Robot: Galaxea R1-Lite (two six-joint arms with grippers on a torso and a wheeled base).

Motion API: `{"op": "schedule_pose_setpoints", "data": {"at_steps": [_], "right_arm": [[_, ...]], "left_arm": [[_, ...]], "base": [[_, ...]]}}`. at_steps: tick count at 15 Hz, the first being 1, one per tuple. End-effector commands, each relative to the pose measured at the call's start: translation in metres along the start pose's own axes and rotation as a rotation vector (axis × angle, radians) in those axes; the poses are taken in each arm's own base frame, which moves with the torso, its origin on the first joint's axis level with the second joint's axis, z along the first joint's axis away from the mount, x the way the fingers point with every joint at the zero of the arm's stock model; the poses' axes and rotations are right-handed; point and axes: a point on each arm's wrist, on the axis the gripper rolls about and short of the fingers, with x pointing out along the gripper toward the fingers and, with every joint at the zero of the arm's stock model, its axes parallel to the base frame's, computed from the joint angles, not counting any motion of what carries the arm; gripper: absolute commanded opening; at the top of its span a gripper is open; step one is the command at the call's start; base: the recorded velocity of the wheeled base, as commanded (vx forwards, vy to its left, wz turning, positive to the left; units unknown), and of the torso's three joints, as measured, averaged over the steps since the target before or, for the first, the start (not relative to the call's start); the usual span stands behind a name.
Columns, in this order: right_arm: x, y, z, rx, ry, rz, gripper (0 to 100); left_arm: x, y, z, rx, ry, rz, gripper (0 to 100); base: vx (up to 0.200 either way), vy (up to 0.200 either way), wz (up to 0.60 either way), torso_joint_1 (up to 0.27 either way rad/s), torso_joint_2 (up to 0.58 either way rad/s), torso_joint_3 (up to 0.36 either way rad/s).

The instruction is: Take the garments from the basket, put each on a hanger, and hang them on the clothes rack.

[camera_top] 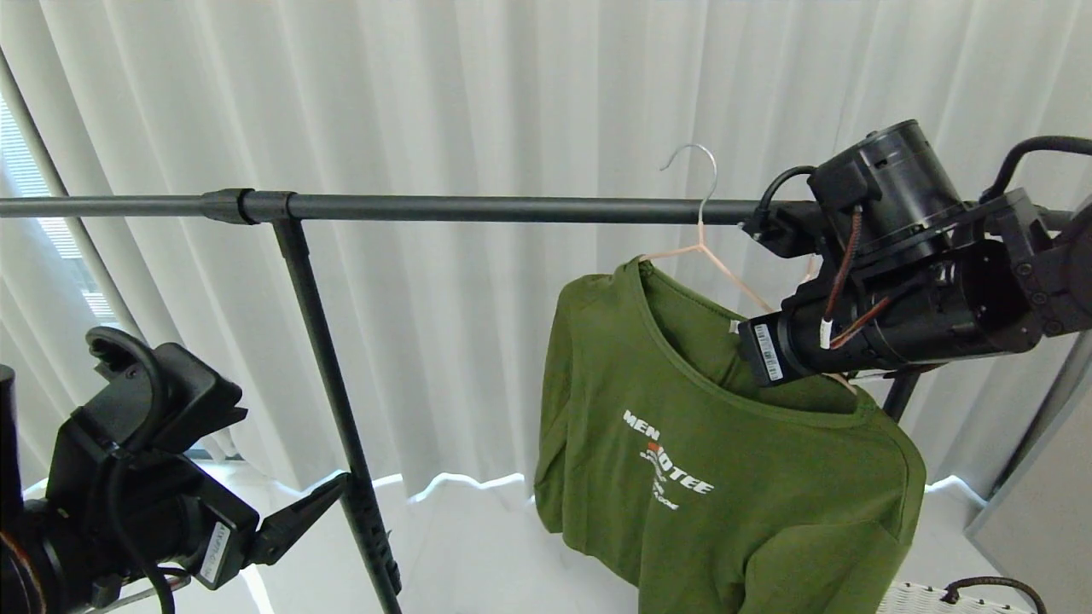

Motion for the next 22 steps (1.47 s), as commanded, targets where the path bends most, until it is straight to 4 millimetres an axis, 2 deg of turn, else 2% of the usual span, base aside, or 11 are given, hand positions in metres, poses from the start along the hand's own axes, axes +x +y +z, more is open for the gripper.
{"op": "schedule_pose_setpoints", "data": {"at_steps": [1, 9, 13, 19, 20, 22], "right_arm": [[0.01, 0.003, 0.002, -0.004, 0.014, -0.004, 0], [0.038, 0.005, 0.006, -0.026, 0.064, -0.122, 0], [0.045, 0.007, 0.003, -0.036, 0.079, -0.132, 0], [0.043, 0.008, 0.004, -0.04, 0.072, -0.132, 0], [0.042, 0.009, 0.004, -0.038, 0.069, -0.131, 100], [0.038, 0.01, 0.006, -0.036, 0.057, -0.125, 100]], "left_arm": [[-0.001, 0.0, 0.0, 0.001, -0.002, 0.0, 100], [-0.001, -0.002, 0.001, 0.008, -0.009, -0.012, 100], [-0.001, -0.003, 0.001, 0.008, -0.011, -0.016, 100], [-0.001, -0.003, 0.002, 0.008, -0.015, -0.014, 100], [-0.001, -0.003, 0.002, 0.008, -0.015, -0.014, 100], [-0.001, -0.003, 0.002, 0.008, -0.015, -0.014, 100]], "base": [[0.0, 0.0, 0.0, 0.0, 0.0, 0.0], [0.0, 0.0, 0.0, 0.0, 0.0, 0.0], [0.0, 0.0, 0.0, 0.0, 0.0, 0.0], [0.0, 0.0, 0.0, 0.0, 0.0, 0.0], [0.0, 0.0, 0.0, 0.0, 0.0, 0.0], [0.0, 0.0, 0.0, 0.0, 0.0, 0.0]]}}
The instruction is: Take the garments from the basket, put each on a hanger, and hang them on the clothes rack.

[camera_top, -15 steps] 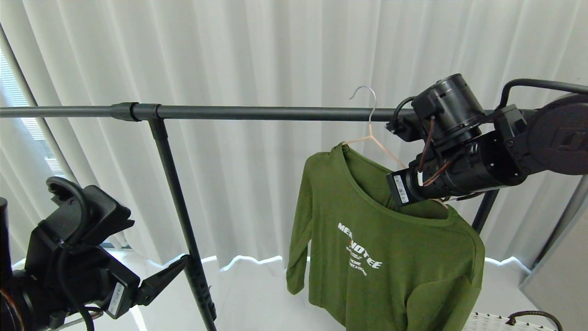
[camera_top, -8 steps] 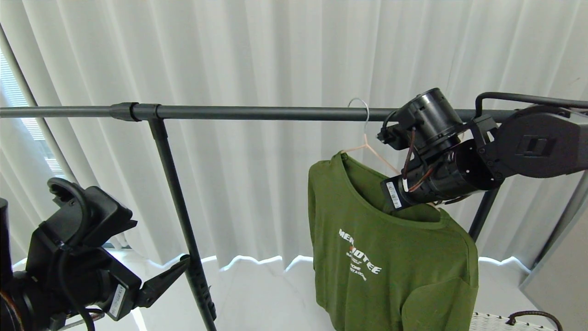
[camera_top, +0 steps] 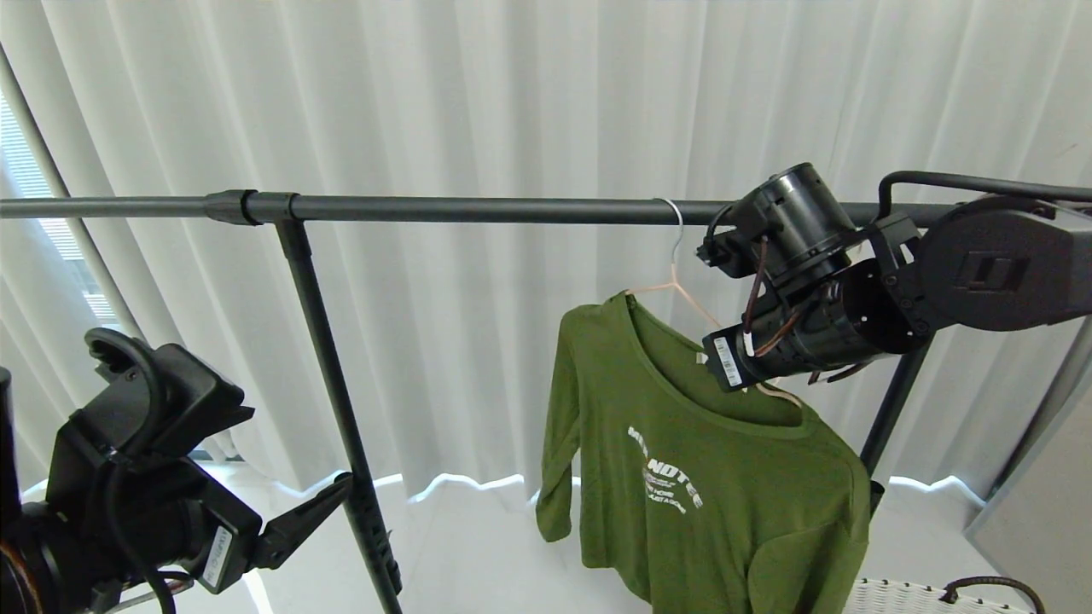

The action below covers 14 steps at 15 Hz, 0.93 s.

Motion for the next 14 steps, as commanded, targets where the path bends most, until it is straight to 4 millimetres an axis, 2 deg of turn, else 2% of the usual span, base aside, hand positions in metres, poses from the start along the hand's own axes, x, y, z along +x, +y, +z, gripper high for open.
{"op": "schedule_pose_setpoints", "data": {"at_steps": [1, 4, 8, 11, 14], "right_arm": [[-0.014, -0.002, 0.002, 0.01, -0.029, 0.014, 100], [-0.04, -0.009, 0.005, 0.029, -0.087, 0.033, 100], [-0.089, -0.025, 0.005, 0.059, -0.183, 0.068, 100], [-0.118, -0.044, -0.004, 0.074, -0.197, 0.062, 100], [-0.137, -0.069, -0.019, 0.106, -0.214, 0.017, 100]], "left_arm": [[0.0, 0.0, 0.0, -0.003, 0.001, 0.001, 100], [0.0, 0.0, 0.0, -0.005, 0.001, 0.001, 100], [0.0, 0.001, -0.001, -0.008, 0.002, 0.007, 100], [-0.001, 0.001, -0.001, -0.012, 0.002, 0.012, 100], [-0.001, 0.005, -0.001, -0.023, -0.007, 0.04, 100]], "base": [[0.0, 0.0, 0.0, 0.0, 0.0, 0.0], [0.0, 0.0, 0.0, 0.0, 0.0, 0.0], [0.0, 0.0, 0.0, 0.0, 0.0, 0.0], [0.0, 0.0, 0.0, 0.0, 0.0, 0.0], [0.0, 0.0, 0.0, 0.0, 0.0, 0.0]]}}
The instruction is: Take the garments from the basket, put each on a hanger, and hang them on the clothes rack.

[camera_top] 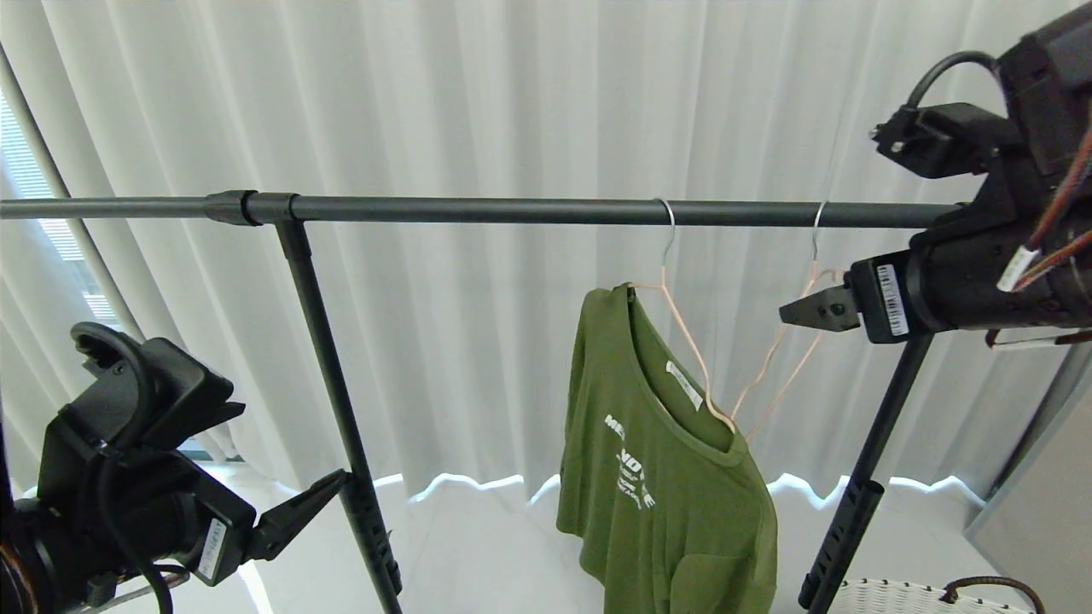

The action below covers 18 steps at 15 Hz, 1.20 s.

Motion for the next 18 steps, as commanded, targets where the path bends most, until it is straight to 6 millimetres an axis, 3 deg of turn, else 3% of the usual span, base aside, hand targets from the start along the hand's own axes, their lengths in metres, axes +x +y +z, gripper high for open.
{"op": "schedule_pose_setpoints", "data": {"at_steps": [1, 6, 12, 18], "right_arm": [[-0.03, -0.03, -0.012, 0.03, -0.021, -0.054, 100], [-0.046, -0.071, -0.039, 0.038, 0.024, -0.172, 100], [-0.033, -0.086, -0.063, 0.036, 0.083, -0.255, 100], [-0.021, -0.106, -0.071, -0.065, 0.079, -0.343, 100]], "left_arm": [[0.0, 0.003, 0.0, -0.008, -0.005, 0.021, 100], [-0.006, 0.011, -0.006, -0.038, -0.007, 0.089, 100], [-0.008, 0.017, -0.009, -0.057, 0.01, 0.135, 100], [-0.009, 0.02, -0.011, -0.07, 0.018, 0.155, 100]], "base": [[0.0, 0.0, 0.0, 0.0, 0.0, 0.0], [0.0, 0.0, 0.0, 0.0, 0.0, 0.0], [0.0, 0.0, 0.0, 0.0, 0.0, 0.0], [-0.2, 0.0, 0.0, 0.006, 0.0, -0.001]]}}
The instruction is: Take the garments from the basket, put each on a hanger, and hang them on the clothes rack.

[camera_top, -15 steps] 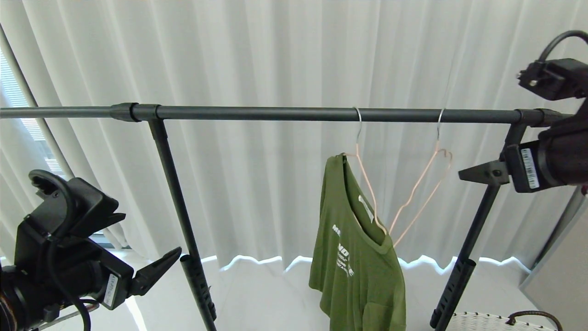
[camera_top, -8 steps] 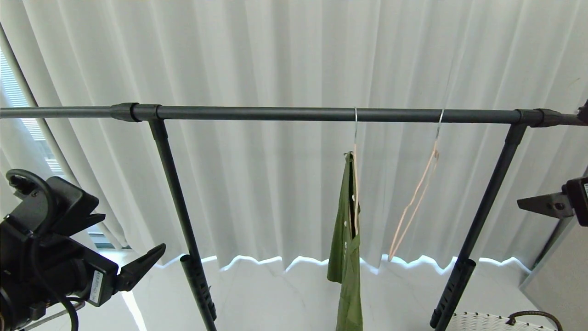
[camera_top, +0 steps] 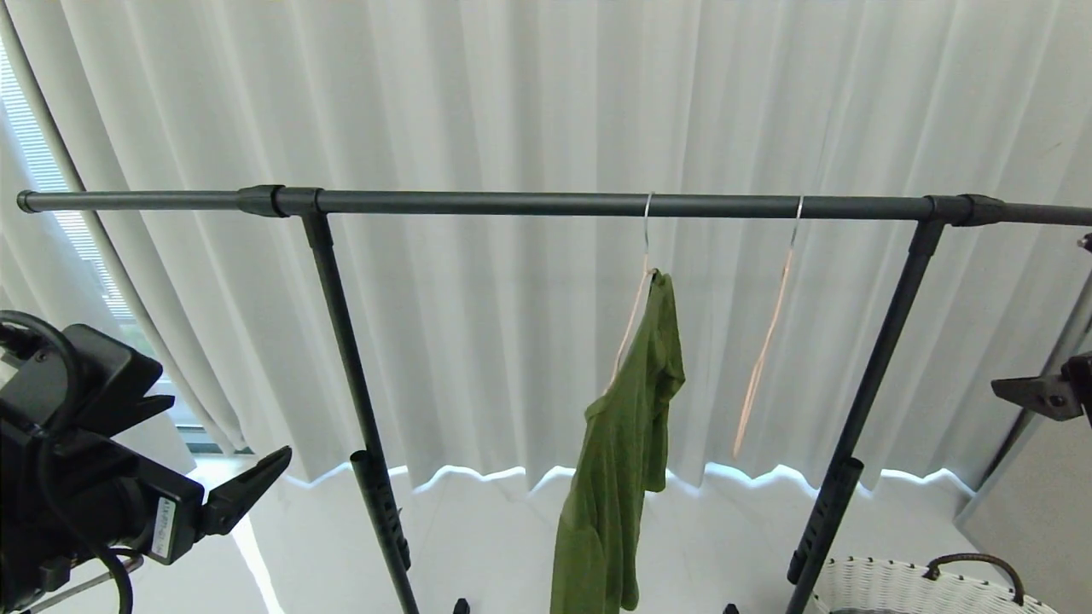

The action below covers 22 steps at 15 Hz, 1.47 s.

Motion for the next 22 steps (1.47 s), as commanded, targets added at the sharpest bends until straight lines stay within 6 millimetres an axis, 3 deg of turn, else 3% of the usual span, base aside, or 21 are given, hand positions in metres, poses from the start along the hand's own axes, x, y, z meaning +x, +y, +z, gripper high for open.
{"op": "schedule_pose_setpoints", "data": {"at_steps": [1, 8, 19, 22], "right_arm": [[0.005, -0.003, -0.004, 0.003, 0.015, -0.022, 100], [0.012, -0.003, -0.012, -0.038, 0.04, -0.037, 100], [0.02, 0.001, -0.025, -0.07, 0.034, -0.049, 100], [0.022, 0.001, -0.026, -0.072, 0.04, -0.048, 100]], "left_arm": [[0.001, 0.002, -0.003, -0.016, 0.017, 0.015, 100], [0.003, 0.002, -0.013, -0.271, 0.077, 0.106, 100], [0.002, 0.005, -0.019, -0.296, 0.093, 0.135, 100], [0.002, 0.005, -0.019, -0.294, 0.093, 0.134, 100]], "base": [[-0.2, 0.0, 0.0, -0.012, 0.0, 0.002], [-0.2, 0.0, 0.0, 0.001, 0.0, 0.003], [0.0, 0.0, 0.0, 0.0, 0.0, 0.0], [0.0, 0.0, 0.0, -0.129, 0.34, 0.203]]}}
